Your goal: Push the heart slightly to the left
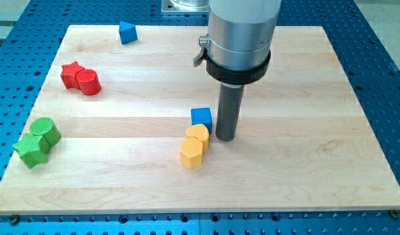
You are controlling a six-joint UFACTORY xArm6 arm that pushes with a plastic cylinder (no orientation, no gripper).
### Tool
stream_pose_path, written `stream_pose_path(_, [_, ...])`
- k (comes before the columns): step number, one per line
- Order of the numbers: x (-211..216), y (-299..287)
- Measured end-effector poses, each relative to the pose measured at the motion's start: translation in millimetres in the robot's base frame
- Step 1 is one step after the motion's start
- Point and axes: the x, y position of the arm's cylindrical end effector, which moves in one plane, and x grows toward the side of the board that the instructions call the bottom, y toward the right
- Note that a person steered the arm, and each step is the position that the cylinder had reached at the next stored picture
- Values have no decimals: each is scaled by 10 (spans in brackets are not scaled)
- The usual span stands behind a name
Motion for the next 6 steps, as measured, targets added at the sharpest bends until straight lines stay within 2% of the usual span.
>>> stream_pose_path(2, [-195,-130])
stream_pose_path(3, [-3,265])
stream_pose_path(4, [206,139])
stream_pose_path(6, [207,-136])
